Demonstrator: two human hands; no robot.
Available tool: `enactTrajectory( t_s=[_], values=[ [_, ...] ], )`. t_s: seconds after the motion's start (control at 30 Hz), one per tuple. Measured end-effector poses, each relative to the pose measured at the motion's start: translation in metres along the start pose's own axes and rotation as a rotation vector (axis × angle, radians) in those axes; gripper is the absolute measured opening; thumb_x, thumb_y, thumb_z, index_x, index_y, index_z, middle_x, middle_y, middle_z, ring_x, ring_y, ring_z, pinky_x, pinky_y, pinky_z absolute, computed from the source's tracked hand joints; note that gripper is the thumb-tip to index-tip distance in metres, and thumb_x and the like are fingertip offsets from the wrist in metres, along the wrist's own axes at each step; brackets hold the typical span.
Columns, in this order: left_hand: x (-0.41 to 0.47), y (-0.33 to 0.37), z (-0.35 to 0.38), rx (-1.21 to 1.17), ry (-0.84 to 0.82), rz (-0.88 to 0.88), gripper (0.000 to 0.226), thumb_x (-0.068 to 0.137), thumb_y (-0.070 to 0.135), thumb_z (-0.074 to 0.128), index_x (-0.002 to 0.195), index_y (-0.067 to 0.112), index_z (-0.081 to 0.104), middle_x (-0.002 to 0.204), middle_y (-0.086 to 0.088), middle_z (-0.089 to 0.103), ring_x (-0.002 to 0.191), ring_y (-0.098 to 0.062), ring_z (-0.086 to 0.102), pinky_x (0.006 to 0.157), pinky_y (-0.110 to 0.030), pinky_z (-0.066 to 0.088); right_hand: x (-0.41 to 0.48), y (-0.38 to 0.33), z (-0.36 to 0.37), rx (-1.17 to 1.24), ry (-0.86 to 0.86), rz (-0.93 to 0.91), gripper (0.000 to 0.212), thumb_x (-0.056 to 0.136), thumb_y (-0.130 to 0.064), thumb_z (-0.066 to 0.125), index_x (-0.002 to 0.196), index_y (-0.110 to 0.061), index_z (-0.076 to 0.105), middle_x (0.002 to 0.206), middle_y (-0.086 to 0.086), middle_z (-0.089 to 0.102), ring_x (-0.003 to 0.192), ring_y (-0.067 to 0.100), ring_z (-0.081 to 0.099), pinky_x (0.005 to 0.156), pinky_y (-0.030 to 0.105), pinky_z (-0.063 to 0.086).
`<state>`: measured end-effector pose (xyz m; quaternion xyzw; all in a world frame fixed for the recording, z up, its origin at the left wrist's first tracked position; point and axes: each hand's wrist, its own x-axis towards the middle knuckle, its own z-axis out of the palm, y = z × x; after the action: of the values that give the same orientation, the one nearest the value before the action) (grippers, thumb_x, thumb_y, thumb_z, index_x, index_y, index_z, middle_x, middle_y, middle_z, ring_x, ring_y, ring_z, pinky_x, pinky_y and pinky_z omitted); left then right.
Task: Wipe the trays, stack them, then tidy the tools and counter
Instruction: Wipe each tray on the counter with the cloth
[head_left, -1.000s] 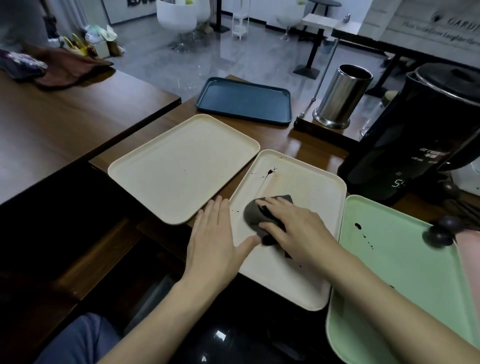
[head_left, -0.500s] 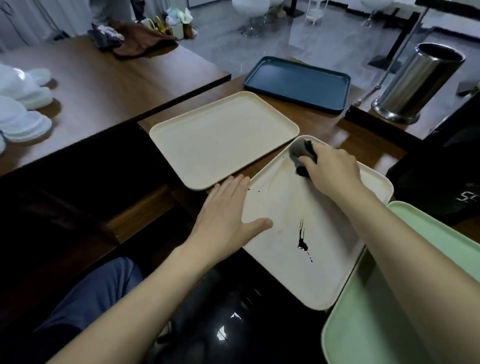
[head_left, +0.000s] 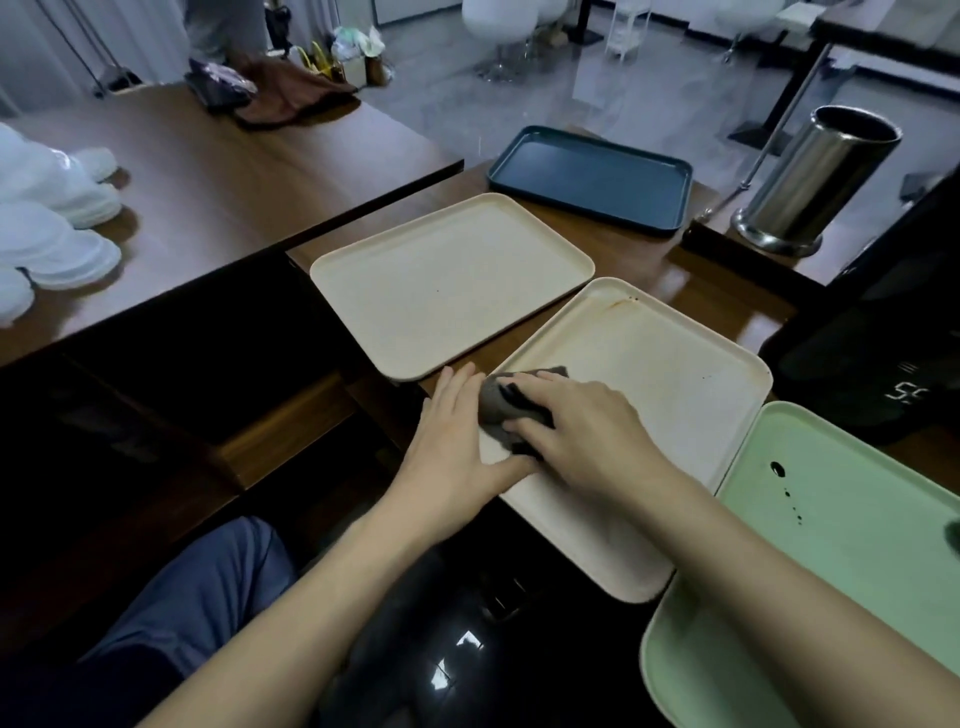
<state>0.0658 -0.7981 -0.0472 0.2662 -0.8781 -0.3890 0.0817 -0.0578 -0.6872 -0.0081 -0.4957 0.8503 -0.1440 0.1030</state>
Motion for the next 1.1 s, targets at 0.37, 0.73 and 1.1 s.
enactTrajectory(
  t_s=[0.37, 0.73, 1.1],
  values=[
    [-0.021, -0.005, 0.004, -0.019, 0.085, -0.019, 0.098, 0.089, 0.055, 0.065, 0.163, 0.021, 0.011, 0.170, 0.013, -0.004, 0.151, 0.003, -0.017, 0.125, -0.026, 0.001, 0.029, 0.027, -0.001, 0.012, 0.143, 0.261, 0.004, 0.096, -0.032, 0.055, 0.094, -0.029, 0.053, 0.095, -0.002, 0.061, 0.096, 0.035, 0.058, 0.070, 0.038, 0.034],
    [-0.022, -0.005, -0.003, 0.013, -0.001, 0.027, 0.120, 0.075, 0.071, 0.072, 0.162, 0.025, 0.004, 0.170, 0.010, -0.011, 0.149, 0.002, -0.026, 0.128, -0.040, 0.002, 0.003, 0.007, -0.005, 0.047, -0.030, 0.005, 0.029, 0.091, -0.041, 0.055, 0.118, -0.034, 0.058, 0.111, -0.011, 0.066, 0.102, 0.025, 0.062, 0.080, 0.042, 0.050],
    [-0.022, -0.001, -0.008, 0.237, -0.019, 0.011, 0.119, 0.082, 0.077, 0.055, 0.163, 0.016, -0.008, 0.169, 0.004, -0.018, 0.151, -0.007, -0.026, 0.127, -0.039, -0.005, -0.038, 0.056, -0.025, -0.001, -0.019, 0.133, 0.036, 0.095, -0.041, 0.058, 0.131, -0.040, 0.054, 0.126, -0.016, 0.064, 0.112, 0.023, 0.061, 0.086, 0.042, 0.050]
  ],
)
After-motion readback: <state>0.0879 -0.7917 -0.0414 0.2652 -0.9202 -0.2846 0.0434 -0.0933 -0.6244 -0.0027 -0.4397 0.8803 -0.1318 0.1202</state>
